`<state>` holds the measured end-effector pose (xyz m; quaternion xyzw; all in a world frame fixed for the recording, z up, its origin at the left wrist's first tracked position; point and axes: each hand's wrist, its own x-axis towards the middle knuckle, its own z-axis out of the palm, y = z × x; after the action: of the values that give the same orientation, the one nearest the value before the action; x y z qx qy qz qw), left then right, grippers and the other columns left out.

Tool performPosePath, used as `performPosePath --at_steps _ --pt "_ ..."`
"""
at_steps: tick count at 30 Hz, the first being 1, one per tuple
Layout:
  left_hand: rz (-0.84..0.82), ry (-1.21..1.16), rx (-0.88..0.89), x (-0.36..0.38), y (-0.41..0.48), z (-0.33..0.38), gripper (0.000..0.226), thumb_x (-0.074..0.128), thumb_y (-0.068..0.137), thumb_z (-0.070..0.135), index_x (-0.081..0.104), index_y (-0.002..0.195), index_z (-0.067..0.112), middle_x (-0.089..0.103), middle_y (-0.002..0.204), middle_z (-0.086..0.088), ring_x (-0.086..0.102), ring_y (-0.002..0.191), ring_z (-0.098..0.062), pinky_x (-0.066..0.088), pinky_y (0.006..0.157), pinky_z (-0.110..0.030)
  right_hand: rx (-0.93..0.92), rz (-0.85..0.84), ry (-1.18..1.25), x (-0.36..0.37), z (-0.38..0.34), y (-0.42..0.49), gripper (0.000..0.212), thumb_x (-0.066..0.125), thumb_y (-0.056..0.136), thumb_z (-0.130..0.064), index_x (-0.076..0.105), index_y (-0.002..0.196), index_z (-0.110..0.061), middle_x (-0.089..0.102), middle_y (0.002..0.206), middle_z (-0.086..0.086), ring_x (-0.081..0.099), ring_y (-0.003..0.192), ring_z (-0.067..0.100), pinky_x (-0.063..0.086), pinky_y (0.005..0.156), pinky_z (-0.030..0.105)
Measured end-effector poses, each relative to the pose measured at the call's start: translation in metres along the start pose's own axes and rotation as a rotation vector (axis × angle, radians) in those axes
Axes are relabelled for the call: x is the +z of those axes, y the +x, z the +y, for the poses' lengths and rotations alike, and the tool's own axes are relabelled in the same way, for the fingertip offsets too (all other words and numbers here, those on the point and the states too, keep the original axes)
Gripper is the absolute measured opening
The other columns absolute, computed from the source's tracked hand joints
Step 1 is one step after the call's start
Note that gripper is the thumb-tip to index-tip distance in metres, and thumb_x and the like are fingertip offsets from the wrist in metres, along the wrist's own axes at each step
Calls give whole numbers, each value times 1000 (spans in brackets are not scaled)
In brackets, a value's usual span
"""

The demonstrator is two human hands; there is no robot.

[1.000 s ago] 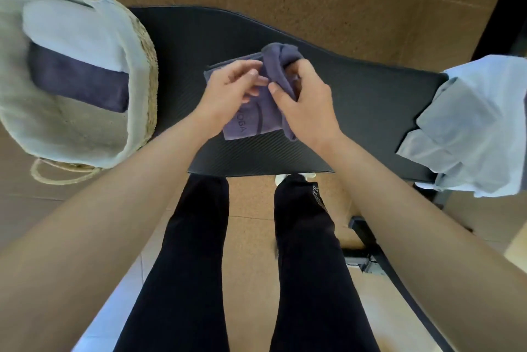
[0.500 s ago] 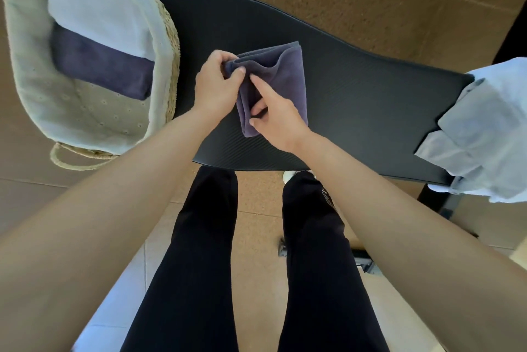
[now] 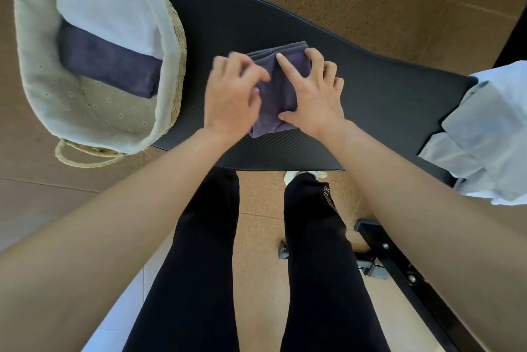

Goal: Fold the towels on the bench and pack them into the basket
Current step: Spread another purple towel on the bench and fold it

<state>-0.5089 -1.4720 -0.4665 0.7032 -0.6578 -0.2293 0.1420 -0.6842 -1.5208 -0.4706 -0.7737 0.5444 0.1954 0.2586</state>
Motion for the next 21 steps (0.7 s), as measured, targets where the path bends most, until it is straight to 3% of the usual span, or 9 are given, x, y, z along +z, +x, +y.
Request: performPosePath --at_steps 2,5,9,12,14,17,21 --pt "-164 120 138 6 -8 4 41 62 85 32 65 125 25 56 138 -2 47 119 -31 41 92 -41 -3 2 -18 1 0 2 116 84 65 -53 12 156 -44 17 158 14 34 128 40 38 100 52" --pt "-333 285 32 15 -15 3 76 61 81 63 44 148 30 33 162 1 36 138 -35 32 105 -52 30 15 35 2 1 1 121 85 65 -52 9 157 -43 19 155 17 35 128 39 39 102 52" --pt "-361 338 -104 22 -16 -3 93 64 77 73 25 155 40 14 169 -3 25 146 -41 32 108 -63 104 63 342 13 5 -6 126 91 67 -35 4 159 -36 30 141 15 43 125 32 52 96 48" --pt "-388 312 -187 25 -15 -1 98 64 75 76 18 156 47 6 170 -3 21 145 -45 33 106 -66 298 55 610 21 5 -13 129 91 69 -26 0 160 -27 42 139 11 49 126 29 53 98 45" --pt "-396 319 -200 24 -14 0 99 64 74 77 17 156 49 6 170 -3 23 144 -43 34 105 -63 358 4 714 24 4 -17 114 88 73 -24 12 159 -22 49 143 6 51 130 28 53 100 45" --pt "-387 327 -196 22 -13 1 100 63 72 79 19 156 47 11 168 -4 29 140 -40 36 102 -59 307 18 761 22 1 -24 80 82 78 -18 37 144 -16 55 131 0 57 117 18 55 88 33" --pt "-380 270 -221 17 -12 8 101 65 67 81 25 154 47 20 163 -4 35 132 -40 41 94 -54 114 155 682 20 -13 -38 71 76 81 -6 43 143 -15 47 122 2 50 102 8 50 79 15"
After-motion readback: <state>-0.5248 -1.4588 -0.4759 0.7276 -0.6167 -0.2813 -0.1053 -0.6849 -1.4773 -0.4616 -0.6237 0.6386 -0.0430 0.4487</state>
